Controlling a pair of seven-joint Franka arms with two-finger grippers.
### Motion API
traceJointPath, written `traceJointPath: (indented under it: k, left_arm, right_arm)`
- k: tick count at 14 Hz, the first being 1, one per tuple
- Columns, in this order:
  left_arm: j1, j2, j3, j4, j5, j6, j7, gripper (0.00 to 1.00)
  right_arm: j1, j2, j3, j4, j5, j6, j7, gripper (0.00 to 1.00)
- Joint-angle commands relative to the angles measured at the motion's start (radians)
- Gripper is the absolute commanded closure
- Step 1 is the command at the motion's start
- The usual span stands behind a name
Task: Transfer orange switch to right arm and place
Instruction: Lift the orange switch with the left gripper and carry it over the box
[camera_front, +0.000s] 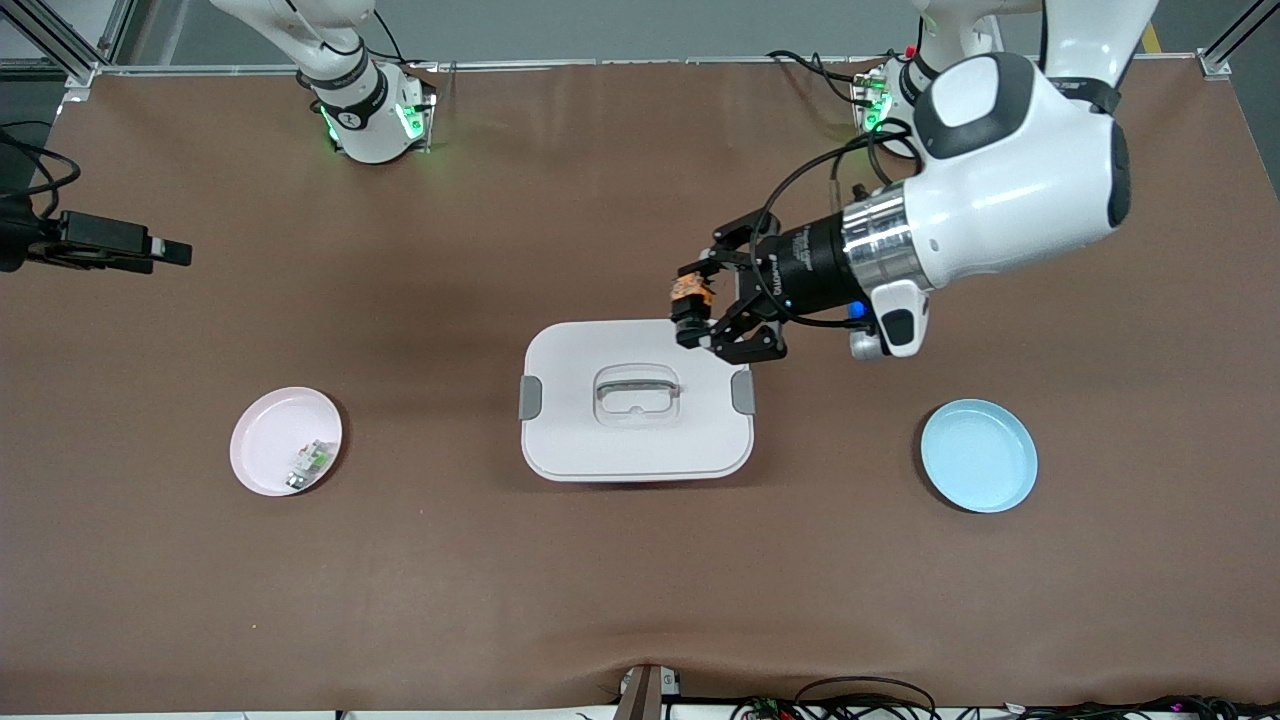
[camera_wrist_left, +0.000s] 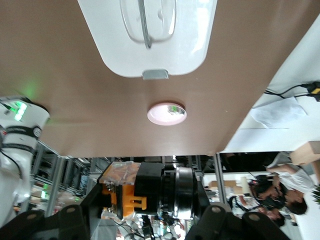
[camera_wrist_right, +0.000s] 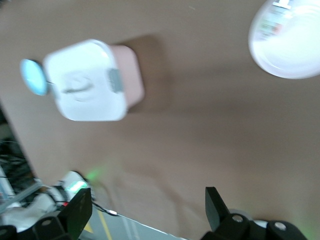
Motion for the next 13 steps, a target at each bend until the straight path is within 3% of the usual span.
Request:
traceJointPath:
  k: [1, 6, 9, 13]
  left_arm:
    - [-0.081, 0.04, -0.002, 0.021, -0.018, 0.148, -0.085, 0.68]
    - [-0.199, 0.091, 0.006, 0.019, 0.015, 0.283, -0.098, 0.68]
    - [-0.243, 0.12, 0.008, 0.013, 0.107, 0.322, -0.098, 0.67]
    - [-0.268, 0.132, 0.008, 0.015, 0.126, 0.323, -0.101, 0.67]
  right_arm:
    - [0.045, -0.024, 0.005, -0.028, 0.078, 0.066, 0.079, 0.0]
    - [0.105, -0.044, 0.007, -0.035, 0.153, 0.15, 0.159, 0.0]
    - [0.177, -0.049, 0.007, -0.035, 0.144, 0.206, 0.156, 0.0]
    - [0.292, -0.047, 0.005, -0.054, 0.103, 0.321, 0.202, 0.0]
